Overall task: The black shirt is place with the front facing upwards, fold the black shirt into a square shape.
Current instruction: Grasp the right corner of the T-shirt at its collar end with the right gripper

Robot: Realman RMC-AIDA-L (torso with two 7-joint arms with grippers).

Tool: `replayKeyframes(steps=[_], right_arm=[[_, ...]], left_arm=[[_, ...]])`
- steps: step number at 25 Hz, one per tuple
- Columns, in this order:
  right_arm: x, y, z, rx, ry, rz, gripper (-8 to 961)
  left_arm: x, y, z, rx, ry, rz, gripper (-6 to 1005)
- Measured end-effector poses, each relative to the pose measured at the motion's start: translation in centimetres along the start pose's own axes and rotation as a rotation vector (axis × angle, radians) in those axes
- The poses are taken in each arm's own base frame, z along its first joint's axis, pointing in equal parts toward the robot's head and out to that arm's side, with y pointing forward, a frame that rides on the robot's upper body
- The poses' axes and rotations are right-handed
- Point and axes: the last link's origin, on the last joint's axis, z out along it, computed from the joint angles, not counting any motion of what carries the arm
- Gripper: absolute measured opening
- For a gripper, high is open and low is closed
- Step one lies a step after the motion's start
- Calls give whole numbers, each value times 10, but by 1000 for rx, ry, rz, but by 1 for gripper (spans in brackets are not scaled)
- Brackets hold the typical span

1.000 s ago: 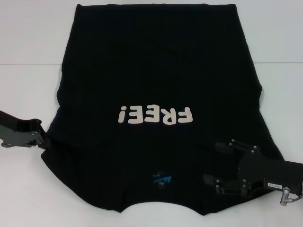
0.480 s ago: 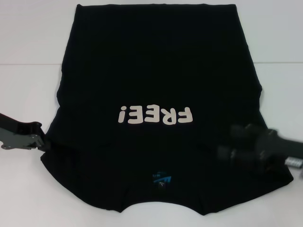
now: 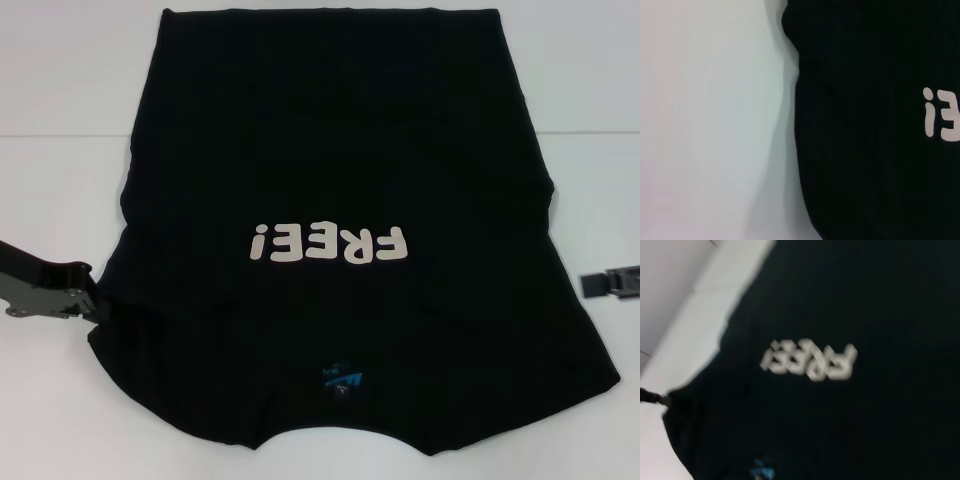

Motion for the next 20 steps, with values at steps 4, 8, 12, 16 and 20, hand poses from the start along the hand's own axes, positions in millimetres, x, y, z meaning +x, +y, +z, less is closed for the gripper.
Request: replayKeyframes(steps=[4,8,12,16,20], right_arm=[[-7,-3,-15,79,95,69,941],[-5,-16,-18,194,156,108,941],[4,-23,-7,214,190,131,941],[13,-30,9,200,204,139,941],[15,-32,20,196,199,131,941]], left_arm=[[1,0,0,2,2,6,3],[2,1,0,5,3,10,3],[1,2,2,9,-3,17,3],[0,3,5,8,-7,18,4],[0,3,5,7,-6,18,4]])
